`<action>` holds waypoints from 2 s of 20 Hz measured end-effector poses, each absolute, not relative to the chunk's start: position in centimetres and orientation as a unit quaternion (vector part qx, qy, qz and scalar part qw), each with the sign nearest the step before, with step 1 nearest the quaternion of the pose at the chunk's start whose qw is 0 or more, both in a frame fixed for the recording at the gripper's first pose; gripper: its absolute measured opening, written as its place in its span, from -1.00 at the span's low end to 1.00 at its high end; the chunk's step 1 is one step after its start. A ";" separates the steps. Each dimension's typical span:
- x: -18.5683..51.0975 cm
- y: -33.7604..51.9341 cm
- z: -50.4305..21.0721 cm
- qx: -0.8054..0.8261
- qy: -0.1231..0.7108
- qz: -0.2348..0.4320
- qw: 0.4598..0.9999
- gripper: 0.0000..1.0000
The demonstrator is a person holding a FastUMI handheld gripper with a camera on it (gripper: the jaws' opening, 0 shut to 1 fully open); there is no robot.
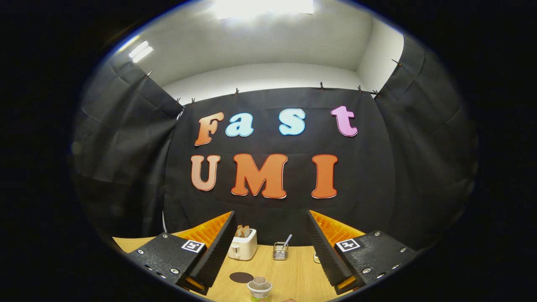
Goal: Take the bottle from table, then pour the juice into the cup, finally place the bottle on the coaster
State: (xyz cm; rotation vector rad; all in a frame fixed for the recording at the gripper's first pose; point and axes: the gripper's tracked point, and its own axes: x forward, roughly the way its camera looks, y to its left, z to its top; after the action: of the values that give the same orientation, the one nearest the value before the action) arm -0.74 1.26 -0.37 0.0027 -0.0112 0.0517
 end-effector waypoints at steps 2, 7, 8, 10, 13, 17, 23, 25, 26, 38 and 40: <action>-0.7 1.4 -0.8 0.004 -0.001 0.027 1.000 0.96; -0.8 2.2 -3.0 0.018 0.008 0.043 0.999 0.96; -0.9 2.3 -3.7 0.020 0.013 0.046 0.999 0.95; -1.0 2.4 -5.0 0.020 0.020 0.047 0.999 0.96; -1.0 2.4 -7.5 0.014 0.033 0.041 0.999 0.96; -1.3 3.1 -12.0 0.003 0.064 0.048 0.997 0.96; -1.6 2.9 -18.3 0.007 0.091 0.044 0.995 0.96; -2.0 3.3 -20.1 0.004 0.099 0.055 0.994 0.96; -2.0 3.6 -20.6 0.002 0.098 0.061 0.993 0.96; -1.6 4.5 -30.5 0.010 0.179 0.069 0.981 0.97; -1.6 4.4 -31.9 0.000 0.193 0.062 0.979 0.97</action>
State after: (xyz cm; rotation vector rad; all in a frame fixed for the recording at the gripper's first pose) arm -1.56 4.39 -31.85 0.0003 0.3896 0.1242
